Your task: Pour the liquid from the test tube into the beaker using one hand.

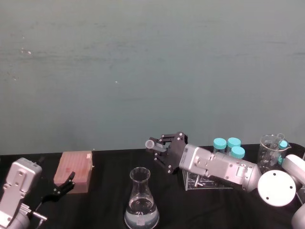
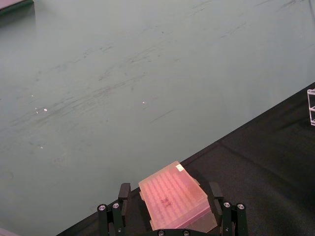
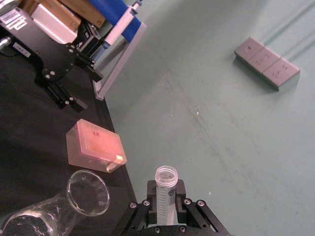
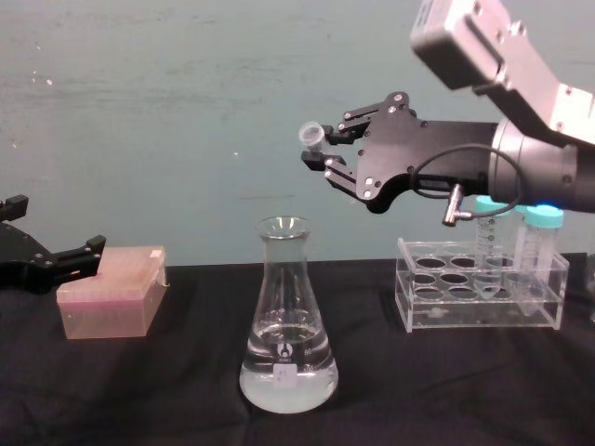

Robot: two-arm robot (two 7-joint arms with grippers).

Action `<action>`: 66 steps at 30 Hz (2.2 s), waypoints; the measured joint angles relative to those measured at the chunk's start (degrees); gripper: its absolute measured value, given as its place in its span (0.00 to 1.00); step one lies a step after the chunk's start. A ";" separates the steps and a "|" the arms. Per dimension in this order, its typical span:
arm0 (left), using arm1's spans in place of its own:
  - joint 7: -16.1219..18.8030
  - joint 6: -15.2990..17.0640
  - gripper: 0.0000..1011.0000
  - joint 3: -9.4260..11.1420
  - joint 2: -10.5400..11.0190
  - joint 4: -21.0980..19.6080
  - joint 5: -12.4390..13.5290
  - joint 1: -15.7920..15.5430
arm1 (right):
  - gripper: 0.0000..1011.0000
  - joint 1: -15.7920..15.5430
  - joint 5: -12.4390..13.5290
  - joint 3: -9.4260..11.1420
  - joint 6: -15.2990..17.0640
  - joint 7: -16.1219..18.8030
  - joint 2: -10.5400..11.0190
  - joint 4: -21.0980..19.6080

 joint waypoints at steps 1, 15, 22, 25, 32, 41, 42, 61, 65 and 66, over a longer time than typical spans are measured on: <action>0.00 0.00 0.99 0.00 0.00 0.00 0.00 0.00 | 0.21 -0.01 -0.53 -0.14 -0.35 -0.37 0.00 0.00; 0.00 0.00 0.99 0.00 0.00 0.00 0.00 0.00 | 0.21 -0.25 -11.72 -2.15 -5.22 -8.45 0.16 0.67; 0.00 0.00 0.99 0.00 0.00 0.00 0.00 0.00 | 0.21 -0.21 -17.14 -3.05 -6.82 -12.73 0.31 1.12; 0.00 0.00 0.99 0.00 0.00 0.00 0.00 0.00 | 0.21 -0.18 -18.70 -3.34 -7.41 -14.06 0.36 1.24; 0.00 0.00 0.99 0.00 0.00 0.00 0.00 0.00 | 0.21 0.02 -23.33 -4.31 -8.75 -18.21 0.51 1.86; 0.00 0.00 0.99 0.00 0.00 0.00 0.00 0.00 | 0.21 0.60 -26.74 -5.35 -9.17 -21.13 0.68 2.96; 0.00 0.00 0.99 0.00 0.00 0.00 0.00 0.00 | 0.21 0.66 -26.98 -5.43 -9.19 -21.33 0.71 3.03; 0.00 0.00 0.99 0.00 0.00 0.00 0.00 0.00 | 0.21 1.80 -33.17 -8.20 -8.87 -26.62 1.55 4.21; 0.00 0.00 0.99 0.00 0.00 0.00 0.00 0.00 | 0.21 2.09 -33.84 -8.67 -8.60 -27.36 1.72 4.37; 0.00 0.00 0.99 0.00 0.00 0.00 0.00 0.00 | 0.21 2.14 -33.96 -8.76 -8.54 -27.48 1.76 4.38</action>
